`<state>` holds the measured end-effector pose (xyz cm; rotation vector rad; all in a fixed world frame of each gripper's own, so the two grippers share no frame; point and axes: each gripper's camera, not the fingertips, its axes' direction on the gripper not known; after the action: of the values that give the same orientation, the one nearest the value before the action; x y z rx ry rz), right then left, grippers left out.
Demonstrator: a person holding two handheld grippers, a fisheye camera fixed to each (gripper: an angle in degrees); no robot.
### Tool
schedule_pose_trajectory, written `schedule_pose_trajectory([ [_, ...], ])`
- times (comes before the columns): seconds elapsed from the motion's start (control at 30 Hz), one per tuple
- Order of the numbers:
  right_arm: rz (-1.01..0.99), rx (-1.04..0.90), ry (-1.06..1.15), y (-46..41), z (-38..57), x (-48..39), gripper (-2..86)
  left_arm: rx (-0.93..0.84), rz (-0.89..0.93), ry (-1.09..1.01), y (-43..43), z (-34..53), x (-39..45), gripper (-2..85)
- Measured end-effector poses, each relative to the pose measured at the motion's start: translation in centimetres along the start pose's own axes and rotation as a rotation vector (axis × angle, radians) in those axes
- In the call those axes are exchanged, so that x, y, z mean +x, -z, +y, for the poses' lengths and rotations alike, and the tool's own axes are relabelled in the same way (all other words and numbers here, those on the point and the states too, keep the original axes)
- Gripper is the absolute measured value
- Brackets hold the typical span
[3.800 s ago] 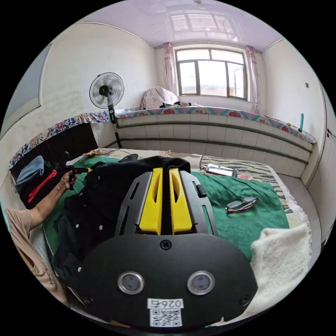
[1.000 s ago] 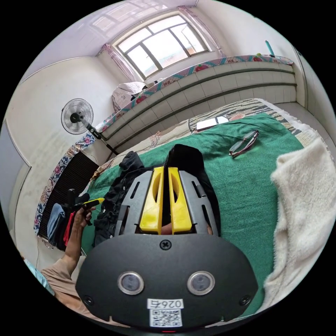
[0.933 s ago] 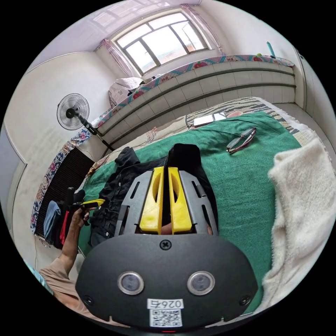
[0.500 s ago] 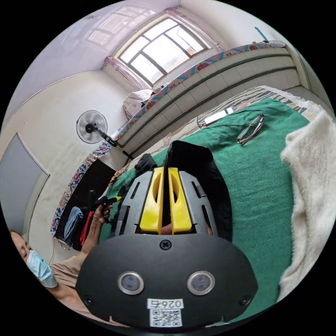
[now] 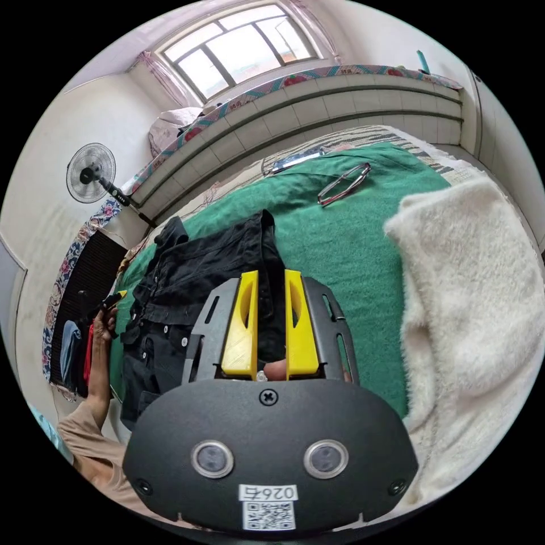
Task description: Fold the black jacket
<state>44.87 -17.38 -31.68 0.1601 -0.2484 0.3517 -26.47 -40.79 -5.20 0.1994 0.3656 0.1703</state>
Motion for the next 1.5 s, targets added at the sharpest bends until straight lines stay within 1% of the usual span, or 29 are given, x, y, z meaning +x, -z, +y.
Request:
schedule_pose_trajectory([
  [0.1, -0.012, -0.002, -0.066, -3.1, -4.1, 0.9, 6.3, -0.050, 0.000, -0.004, -3.1, -3.4, 0.0, 9.8],
  [0.2, -0.083, -0.093, -0.184, -8.3, -7.3, 2.0, 11.0, -0.136, 0.141, -0.002, -7.7, -5.8, 0.7, 14.6],
  [0.23, -0.212, -0.157, -0.227, -10.7, -7.9, 2.3, 10.1, -0.233, 0.231, -0.022, -10.0, -6.2, 1.5, 13.1],
  [0.27, -0.366, -0.206, -0.217, -12.5, -8.2, 1.9, 7.5, -0.345, 0.220, -0.045, -11.5, -6.3, 2.6, 9.7],
  [0.3, -0.435, -0.227, -0.201, -13.1, -8.3, 1.5, 5.3, -0.334, 0.187, -0.088, -11.4, -6.3, 3.4, 7.3],
  [0.33, -0.498, -0.161, -0.133, -12.5, -8.2, 0.2, 2.3, -0.204, 0.098, -0.181, -9.9, -5.7, 5.1, 2.5],
  [0.37, -0.466, 0.010, -0.007, -9.8, -7.3, -1.6, 0.7, -0.040, 0.009, -0.247, -7.9, -4.5, 6.2, 1.9],
  [0.4, -0.416, 0.102, 0.082, -8.2, -6.6, -2.8, 0.6, 0.029, -0.035, -0.267, -7.1, -3.9, 6.5, 1.7],
  [0.43, -0.234, 0.266, 0.277, -5.4, -4.6, -5.2, 0.4, 0.090, -0.081, -0.298, -6.5, -2.9, 6.7, 1.7],
  [0.47, -0.016, 0.315, 0.391, -4.8, -3.2, -6.8, 1.5, 0.076, -0.052, -0.301, -6.6, -2.4, 6.4, 2.0],
  [0.5, 0.063, 0.292, 0.418, -5.2, -2.9, -7.2, 2.1, 0.060, -0.038, -0.282, -6.7, -2.3, 6.2, 2.3],
  [0.57, 0.235, 0.081, 0.404, -7.6, -3.2, -6.8, 4.9, 0.068, -0.064, -0.212, -6.1, -1.9, 6.1, 4.1],
  [0.63, 0.295, 0.083, 0.333, -7.7, -3.0, -6.3, 5.0, 0.136, -0.100, -0.206, -4.7, -1.3, 7.2, 3.9],
  [0.73, 0.151, 0.160, 0.297, -7.0, -2.2, -7.2, 4.5, 0.210, -0.058, -0.294, -3.8, -0.3, 10.5, 1.1],
  [0.8, 0.073, 0.173, 0.317, -7.8, -1.9, -8.6, 3.6, 0.161, 0.012, -0.374, -5.2, -0.1, 12.8, -0.3],
  [0.83, 0.038, 0.149, 0.345, -9.2, -1.7, -9.8, 2.4, 0.066, 0.009, -0.450, -7.2, 0.1, 14.3, -0.6],
  [0.87, 0.055, 0.074, 0.414, -11.4, -1.6, -11.0, 1.1, -0.092, -0.125, -0.497, -10.5, 0.3, 15.0, -0.8],
  [0.9, 0.130, 0.010, 0.449, -12.9, -1.6, -11.3, 0.5, -0.190, -0.182, -0.499, -12.4, 0.4, 15.1, -0.8],
  [0.93, 0.427, -0.173, 0.428, -16.8, -1.8, -10.8, -0.3, -0.238, -0.157, -0.478, -13.0, 0.0, 15.1, -0.9],
  [1.0, 0.389, -0.141, 0.375, -16.2, -1.6, -10.2, -0.7, -0.233, -0.171, -0.371, -11.9, -1.0, 14.5, -0.9],
  [1.07, 0.388, -0.075, 0.299, -13.6, -0.8, -10.1, -0.9, -0.184, -0.203, -0.365, -9.6, 0.0, 15.0, -0.9],
  [1.2, 0.157, -0.038, 0.340, -10.0, 2.4, -11.7, -0.9, -0.085, -0.009, -0.409, -6.0, 4.1, 16.4, -1.0],
  [1.23, 0.092, -0.027, 0.366, -9.5, 3.9, -12.4, -0.9, -0.085, 0.036, -0.425, -5.9, 5.5, 16.7, -1.0],
  [1.3, 0.012, -0.042, 0.412, -10.0, 6.1, -13.4, -1.0, -0.197, -0.030, -0.439, -7.9, 7.2, 16.3, -0.9],
  [1.33, 0.047, -0.145, 0.468, -11.8, 7.4, -13.8, -1.0, -0.280, -0.036, -0.399, -9.1, 7.5, 15.4, -0.9],
  [1.37, 0.203, -0.324, 0.490, -14.6, 8.5, -13.5, -1.1, -0.263, 0.028, -0.299, -7.9, 7.3, 14.2, -0.9],
  [1.4, 0.189, -0.297, 0.498, -14.7, 8.9, -13.3, -1.2, -0.251, 0.043, -0.252, -7.2, 7.2, 13.6, -0.9],
  [1.43, 0.156, -0.229, 0.419, -13.3, 9.1, -12.5, -1.1, -0.200, 0.080, -0.246, -5.3, 7.6, 13.3, -0.9],
  [1.5, 0.183, -0.258, 0.380, -11.9, 9.4, -12.2, -1.0, -0.123, 0.089, -0.270, -2.0, 9.1, 13.7, -0.8],
])
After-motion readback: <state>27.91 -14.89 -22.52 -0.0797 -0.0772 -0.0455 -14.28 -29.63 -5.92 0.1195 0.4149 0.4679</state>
